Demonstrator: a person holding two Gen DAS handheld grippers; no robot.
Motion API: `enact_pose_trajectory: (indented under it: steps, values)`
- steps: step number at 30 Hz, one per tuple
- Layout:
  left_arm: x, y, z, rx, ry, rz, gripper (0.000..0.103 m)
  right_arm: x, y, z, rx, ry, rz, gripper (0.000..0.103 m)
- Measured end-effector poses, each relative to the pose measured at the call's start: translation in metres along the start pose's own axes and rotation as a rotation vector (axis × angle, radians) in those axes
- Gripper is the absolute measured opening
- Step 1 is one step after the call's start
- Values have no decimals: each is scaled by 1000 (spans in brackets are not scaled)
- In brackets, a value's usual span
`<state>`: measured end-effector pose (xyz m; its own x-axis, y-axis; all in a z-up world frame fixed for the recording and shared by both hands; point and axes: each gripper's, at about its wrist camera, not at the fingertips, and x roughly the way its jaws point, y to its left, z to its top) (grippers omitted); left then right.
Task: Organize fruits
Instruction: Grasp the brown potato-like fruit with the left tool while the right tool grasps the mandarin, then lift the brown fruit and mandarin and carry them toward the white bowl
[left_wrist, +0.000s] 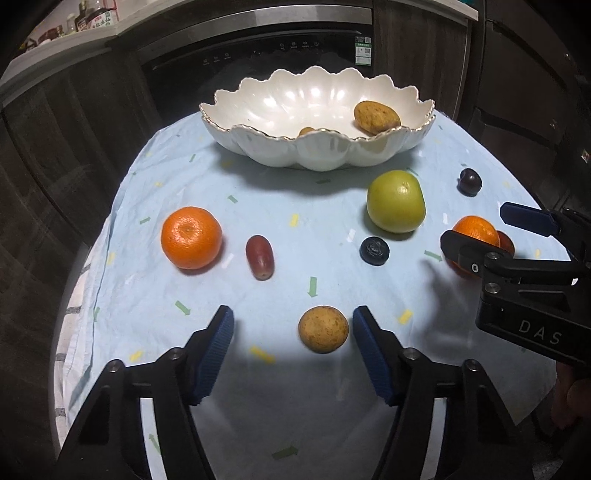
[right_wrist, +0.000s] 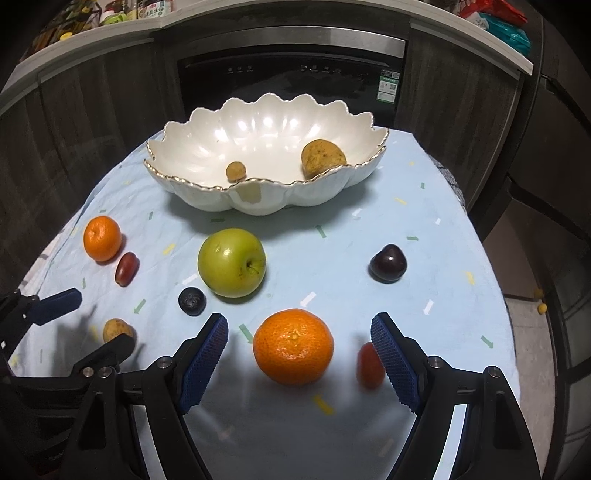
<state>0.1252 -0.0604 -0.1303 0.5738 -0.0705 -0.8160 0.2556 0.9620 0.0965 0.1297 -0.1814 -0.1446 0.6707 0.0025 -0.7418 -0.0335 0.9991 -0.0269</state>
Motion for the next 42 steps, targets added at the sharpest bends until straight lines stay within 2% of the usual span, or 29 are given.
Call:
enact_pose_trajectory:
  steps: [5,9,10,12,14,16,42]
  values:
    - [10,-2,-2,4,22,-9,54,6,2,-2,-14,7,3,79]
    - [9,-6,-4,25,4,-5,50,17,-1,-5,0,56,14,65]
    - [9,-7,-4,28,2,-7,47,20,-2,-6,8,68,20,61]
    - [8,-9,-5,31,1,-14,42,21,-4,-7,20,75,30,58]
    - [7,-12,-5,42,-1,-24,33,21,-4,-7,17,74,29,55]
    - [6,-16,-5,60,-4,-26,28,20,-3,-8,14,71,32,48]
    - [-6,-10,3,32,-34,13,27,-2,0,1,19,36,51,46]
